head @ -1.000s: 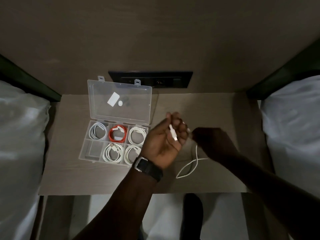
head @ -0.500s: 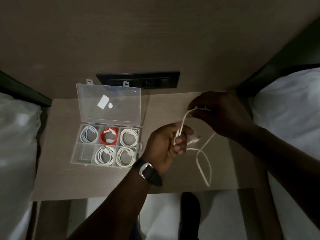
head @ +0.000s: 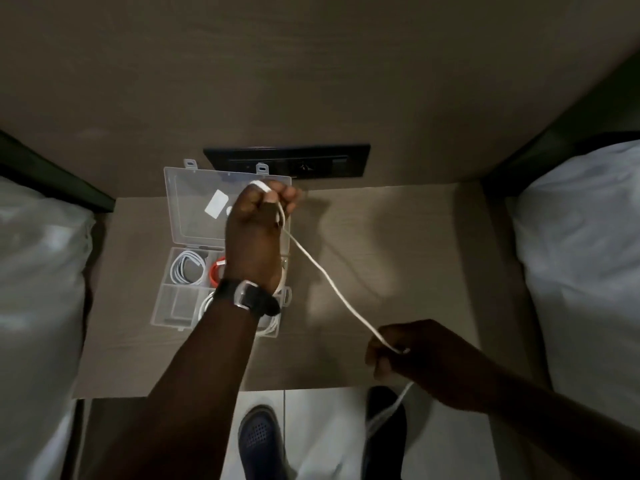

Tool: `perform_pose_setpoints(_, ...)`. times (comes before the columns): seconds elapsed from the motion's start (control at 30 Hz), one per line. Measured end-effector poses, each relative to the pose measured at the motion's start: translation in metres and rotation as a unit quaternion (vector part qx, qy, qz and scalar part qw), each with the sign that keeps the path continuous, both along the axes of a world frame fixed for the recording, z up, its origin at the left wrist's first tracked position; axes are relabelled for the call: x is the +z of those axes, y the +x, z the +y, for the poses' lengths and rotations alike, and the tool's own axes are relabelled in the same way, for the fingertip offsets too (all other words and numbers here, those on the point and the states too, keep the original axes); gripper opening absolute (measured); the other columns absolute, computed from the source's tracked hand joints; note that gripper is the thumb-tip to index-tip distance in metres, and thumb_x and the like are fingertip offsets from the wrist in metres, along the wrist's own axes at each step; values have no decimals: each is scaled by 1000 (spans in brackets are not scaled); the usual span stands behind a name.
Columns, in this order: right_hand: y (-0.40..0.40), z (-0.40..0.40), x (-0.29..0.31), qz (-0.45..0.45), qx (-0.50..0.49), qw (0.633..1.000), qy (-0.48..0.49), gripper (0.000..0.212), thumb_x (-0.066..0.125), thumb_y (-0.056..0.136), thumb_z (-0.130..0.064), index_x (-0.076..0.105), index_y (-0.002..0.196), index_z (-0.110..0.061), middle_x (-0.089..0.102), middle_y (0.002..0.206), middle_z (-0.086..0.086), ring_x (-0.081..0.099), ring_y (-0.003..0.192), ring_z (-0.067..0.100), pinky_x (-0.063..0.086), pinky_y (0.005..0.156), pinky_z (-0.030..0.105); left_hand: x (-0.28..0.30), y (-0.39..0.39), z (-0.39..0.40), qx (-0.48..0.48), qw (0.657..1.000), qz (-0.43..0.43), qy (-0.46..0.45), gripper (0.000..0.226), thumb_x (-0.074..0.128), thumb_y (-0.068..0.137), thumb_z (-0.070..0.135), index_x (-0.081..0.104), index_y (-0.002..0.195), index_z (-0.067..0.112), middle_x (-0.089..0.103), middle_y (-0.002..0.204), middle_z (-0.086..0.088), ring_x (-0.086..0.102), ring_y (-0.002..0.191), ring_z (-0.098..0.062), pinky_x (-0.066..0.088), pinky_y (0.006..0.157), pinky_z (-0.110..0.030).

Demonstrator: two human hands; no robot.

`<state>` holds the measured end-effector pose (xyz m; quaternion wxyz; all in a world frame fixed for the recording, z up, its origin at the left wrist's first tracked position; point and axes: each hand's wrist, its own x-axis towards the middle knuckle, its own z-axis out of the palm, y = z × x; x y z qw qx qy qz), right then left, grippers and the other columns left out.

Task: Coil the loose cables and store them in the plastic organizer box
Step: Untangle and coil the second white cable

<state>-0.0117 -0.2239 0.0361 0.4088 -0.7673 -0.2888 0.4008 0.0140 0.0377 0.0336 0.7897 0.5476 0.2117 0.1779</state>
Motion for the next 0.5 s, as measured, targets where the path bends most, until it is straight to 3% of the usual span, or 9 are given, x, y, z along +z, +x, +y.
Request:
perform_pose_setpoints(0.03,3,-4,5,-24,-36,999,29,14,62,84,-24,74,92,-23,71,74,-1,67,71,15,54,67,32,-8,-4,-4,-45,992,25,116,18,39,98,-6,56,92,-8,59,94,-20,59,92,-26,50,88,-32)
perform_pose_setpoints(0.07,9,-7,11,-54,-69,995,45,16,62,86,-28,75,95,-24,68,68,-4,63,62,10,50,58,24,-15,-9,-11,-111,977,50,176,19,39,98,-7,56,90,-8,58,92,-19,56,90,-26,48,86,-36)
perform_pose_setpoints(0.13,36,-14,21,-184,-105,976,53,20,55,94,-45,71,103,-38,66,69,-14,59,56,1,43,53,12,-28,-24,-26,-238,949,122,168,27,40,99,-6,56,79,5,56,78,-15,52,80,-27,43,77,-39)
perform_pose_setpoints(0.17,54,-13,30,-245,-102,963,40,21,48,97,-54,66,106,-48,68,80,-19,63,64,-1,44,56,11,-31,-32,-35,-283,935,146,157,29,43,98,-3,57,76,9,54,71,-14,50,71,-25,41,70,-36)
perform_pose_setpoints(0.23,84,-9,44,-341,-114,933,11,19,40,98,-58,59,105,-55,69,93,-24,67,80,-1,53,65,18,-26,-45,-51,-331,920,182,110,29,45,92,12,64,72,9,49,59,-13,41,52,-21,35,53,-26)
perform_pose_setpoints(0.3,103,-1,41,-382,-145,913,1,22,42,99,-53,62,102,-43,72,86,-11,68,74,8,56,63,35,-12,-52,-60,-340,922,177,-57,29,44,79,21,65,66,9,37,53,-10,28,42,-13,22,41,-22)
perform_pose_setpoints(0.4,112,15,18,-397,-161,897,-106,31,49,94,-54,72,98,-33,76,89,-1,70,82,18,50,69,26,14,-52,-63,-299,879,74,-363,27,44,82,24,62,68,9,37,49,5,21,43,-7,22,43,-21)
perform_pose_setpoints(0.5,78,25,-17,-330,-43,924,-190,38,43,96,-52,70,108,-28,74,105,4,68,96,27,52,79,37,25,-39,-48,-147,859,-23,-490,37,26,100,21,58,85,13,43,63,7,33,54,-7,32,58,-22)
